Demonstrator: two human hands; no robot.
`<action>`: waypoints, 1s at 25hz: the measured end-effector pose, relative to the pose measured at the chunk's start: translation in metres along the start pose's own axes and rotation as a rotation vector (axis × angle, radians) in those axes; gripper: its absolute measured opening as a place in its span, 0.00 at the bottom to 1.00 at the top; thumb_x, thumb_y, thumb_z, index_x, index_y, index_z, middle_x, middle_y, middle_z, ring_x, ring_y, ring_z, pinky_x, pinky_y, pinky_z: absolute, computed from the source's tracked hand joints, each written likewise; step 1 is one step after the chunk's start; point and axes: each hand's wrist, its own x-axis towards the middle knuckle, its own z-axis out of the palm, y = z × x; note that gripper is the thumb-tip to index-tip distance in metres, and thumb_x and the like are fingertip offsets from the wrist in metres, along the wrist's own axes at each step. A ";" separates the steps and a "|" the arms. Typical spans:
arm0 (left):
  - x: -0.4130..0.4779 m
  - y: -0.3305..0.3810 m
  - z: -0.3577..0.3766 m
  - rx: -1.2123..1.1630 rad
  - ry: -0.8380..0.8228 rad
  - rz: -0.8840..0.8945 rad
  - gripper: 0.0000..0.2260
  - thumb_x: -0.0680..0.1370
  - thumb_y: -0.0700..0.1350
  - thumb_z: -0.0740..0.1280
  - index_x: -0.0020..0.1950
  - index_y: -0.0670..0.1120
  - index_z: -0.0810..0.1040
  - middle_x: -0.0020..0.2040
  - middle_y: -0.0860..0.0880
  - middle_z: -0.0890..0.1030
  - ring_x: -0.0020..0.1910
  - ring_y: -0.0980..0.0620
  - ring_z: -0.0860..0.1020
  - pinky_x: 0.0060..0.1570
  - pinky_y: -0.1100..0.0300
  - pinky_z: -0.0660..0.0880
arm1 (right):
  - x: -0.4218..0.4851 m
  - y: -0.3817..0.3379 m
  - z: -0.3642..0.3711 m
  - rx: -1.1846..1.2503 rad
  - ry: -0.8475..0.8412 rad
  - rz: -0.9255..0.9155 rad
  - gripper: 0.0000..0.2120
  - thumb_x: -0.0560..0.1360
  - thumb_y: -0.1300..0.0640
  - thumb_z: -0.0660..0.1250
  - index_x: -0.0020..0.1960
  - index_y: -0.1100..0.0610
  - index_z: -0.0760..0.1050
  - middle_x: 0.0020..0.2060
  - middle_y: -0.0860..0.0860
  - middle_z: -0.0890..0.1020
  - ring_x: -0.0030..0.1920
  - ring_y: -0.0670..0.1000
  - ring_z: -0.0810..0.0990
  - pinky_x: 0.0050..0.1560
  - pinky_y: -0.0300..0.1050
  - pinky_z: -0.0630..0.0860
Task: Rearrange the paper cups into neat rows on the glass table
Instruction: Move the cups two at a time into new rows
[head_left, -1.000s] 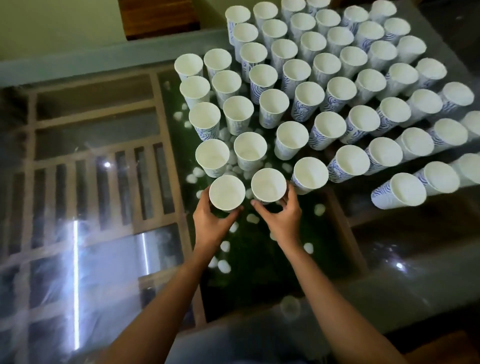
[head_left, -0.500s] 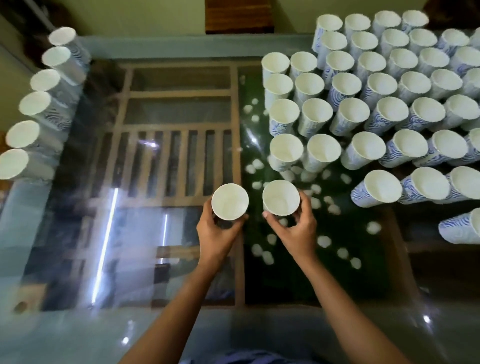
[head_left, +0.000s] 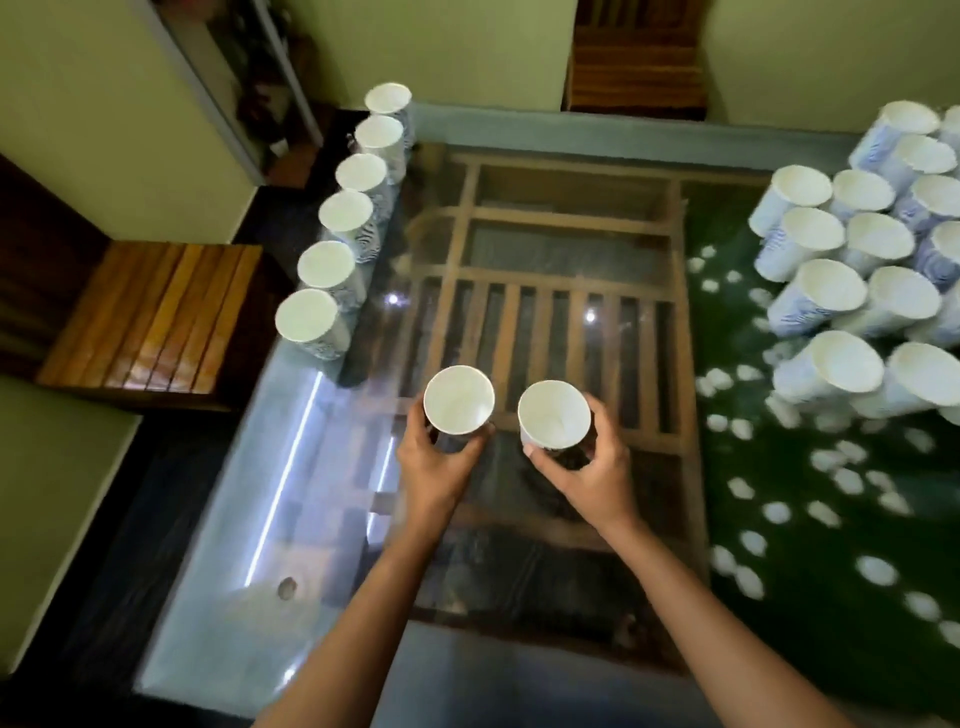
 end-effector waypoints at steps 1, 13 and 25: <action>0.017 -0.003 -0.011 -0.003 -0.001 0.000 0.29 0.64 0.42 0.78 0.62 0.45 0.70 0.56 0.49 0.78 0.55 0.56 0.76 0.50 0.73 0.72 | 0.005 -0.006 0.018 -0.002 -0.018 0.003 0.34 0.62 0.55 0.78 0.63 0.59 0.69 0.56 0.46 0.74 0.57 0.40 0.71 0.53 0.49 0.78; 0.131 -0.029 -0.045 -0.048 -0.006 -0.012 0.31 0.64 0.46 0.77 0.64 0.55 0.68 0.61 0.53 0.76 0.60 0.54 0.75 0.61 0.50 0.73 | 0.081 -0.032 0.132 -0.036 -0.021 0.023 0.34 0.62 0.54 0.78 0.63 0.57 0.68 0.56 0.45 0.73 0.57 0.42 0.71 0.53 0.39 0.75; 0.123 -0.038 -0.052 0.011 0.016 -0.030 0.34 0.65 0.45 0.77 0.68 0.47 0.68 0.63 0.47 0.76 0.62 0.52 0.74 0.62 0.51 0.72 | 0.081 -0.033 0.127 -0.040 -0.063 0.065 0.40 0.62 0.54 0.79 0.68 0.56 0.64 0.64 0.52 0.73 0.64 0.48 0.71 0.62 0.45 0.72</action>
